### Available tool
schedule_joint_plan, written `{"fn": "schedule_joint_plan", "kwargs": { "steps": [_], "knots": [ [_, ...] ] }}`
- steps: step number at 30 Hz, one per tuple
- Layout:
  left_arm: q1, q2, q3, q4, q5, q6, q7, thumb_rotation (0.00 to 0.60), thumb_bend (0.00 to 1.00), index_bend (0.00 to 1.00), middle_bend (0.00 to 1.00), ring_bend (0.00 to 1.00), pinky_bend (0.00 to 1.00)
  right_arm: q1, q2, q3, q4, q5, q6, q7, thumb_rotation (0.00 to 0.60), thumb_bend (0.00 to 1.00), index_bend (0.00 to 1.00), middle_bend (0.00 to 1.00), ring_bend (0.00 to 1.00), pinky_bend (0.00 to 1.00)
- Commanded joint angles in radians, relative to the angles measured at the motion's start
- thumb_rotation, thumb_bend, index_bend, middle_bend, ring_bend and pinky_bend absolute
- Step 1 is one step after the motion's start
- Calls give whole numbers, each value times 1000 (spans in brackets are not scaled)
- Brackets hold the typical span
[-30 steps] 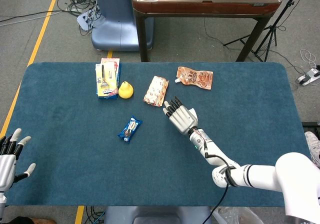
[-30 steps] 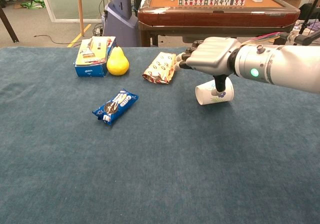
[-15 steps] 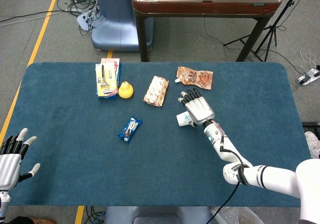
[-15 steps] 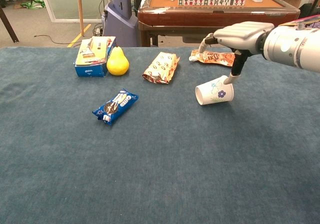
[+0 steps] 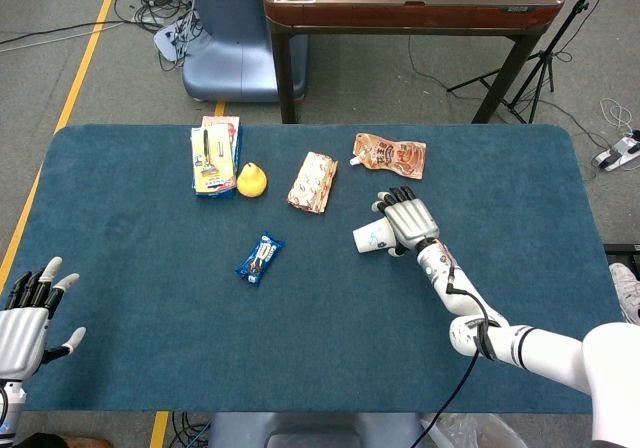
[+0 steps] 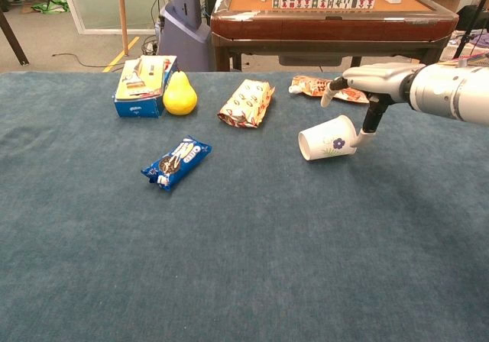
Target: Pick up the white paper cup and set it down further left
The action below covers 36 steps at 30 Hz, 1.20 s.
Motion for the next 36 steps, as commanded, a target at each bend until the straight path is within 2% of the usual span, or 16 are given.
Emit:
{"fn": "schedule_joint_plan", "kwargs": {
  "steps": [1,14,23,26,29,36],
  "knots": [
    [0,0,-1,-3,-1,1,3,600,206,181,0,15,0,4,-23,-3,34,-15,-19,20,600,77,266,131,0,0],
    [-1,4,1,-14,-7,-7,9,600,206,181,0,14,0,22,-92,-6,156,-43,-63,47,600,146,340,181,0,0],
    [-2,2,0,-10,-6,-7,2,600,206,181,0,14,0,31,-101,-15,176,-61,-51,11,600,208,436,253,30,0],
    [-1,7,1,-10,-6,-4,-2,600,206,181,0,14,0,45,-76,-30,141,-92,-22,-55,600,217,448,263,42,0],
    [1,9,1,-10,-3,1,-10,600,206,181,0,14,0,78,-37,-53,80,-126,7,-173,600,219,449,263,42,0],
    [8,7,6,-4,7,12,-24,600,206,181,0,12,0,176,2,-106,-36,-163,61,-516,600,220,449,263,42,0]
  ]
}}
